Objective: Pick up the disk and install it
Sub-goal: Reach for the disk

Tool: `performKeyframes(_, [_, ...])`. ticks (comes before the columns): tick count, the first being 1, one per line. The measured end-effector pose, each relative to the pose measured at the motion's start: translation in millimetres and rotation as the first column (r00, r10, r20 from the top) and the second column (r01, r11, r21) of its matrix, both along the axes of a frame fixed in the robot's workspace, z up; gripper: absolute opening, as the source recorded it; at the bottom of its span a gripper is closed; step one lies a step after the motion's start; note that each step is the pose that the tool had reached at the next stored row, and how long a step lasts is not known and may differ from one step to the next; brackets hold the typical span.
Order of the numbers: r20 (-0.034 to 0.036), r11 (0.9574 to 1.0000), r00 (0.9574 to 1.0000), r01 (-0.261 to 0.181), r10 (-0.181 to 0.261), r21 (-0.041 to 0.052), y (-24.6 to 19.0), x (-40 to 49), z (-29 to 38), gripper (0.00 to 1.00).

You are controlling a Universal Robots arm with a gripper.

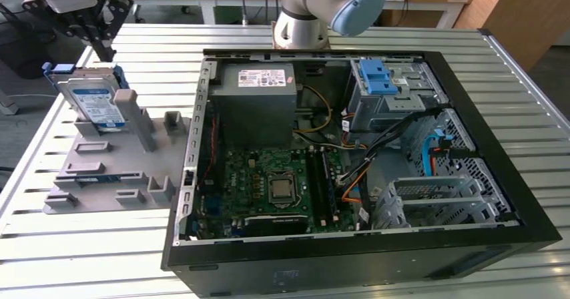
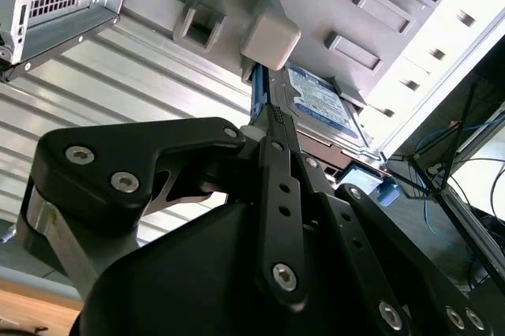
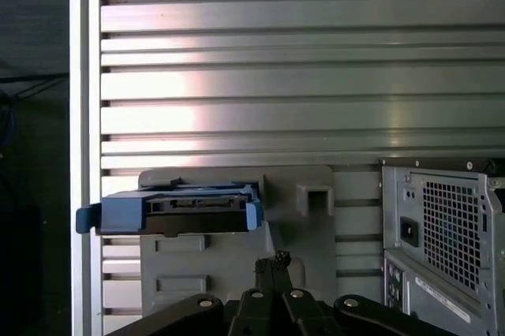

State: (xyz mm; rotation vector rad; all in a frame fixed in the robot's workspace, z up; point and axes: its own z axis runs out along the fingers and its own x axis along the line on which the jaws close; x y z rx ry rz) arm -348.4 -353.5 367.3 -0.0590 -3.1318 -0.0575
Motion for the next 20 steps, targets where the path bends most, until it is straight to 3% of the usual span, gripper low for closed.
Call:
performKeyframes(11, [-0.0045,1.0000,0.9999,0.009,-0.009,-0.0001,1.3,-19.5,-2.9,0.11])
performKeyframes(20, [-0.0069,0.9998,0.9998,0.019,-0.019,-0.0001,5.1,-35.1,-6.0,0.11])
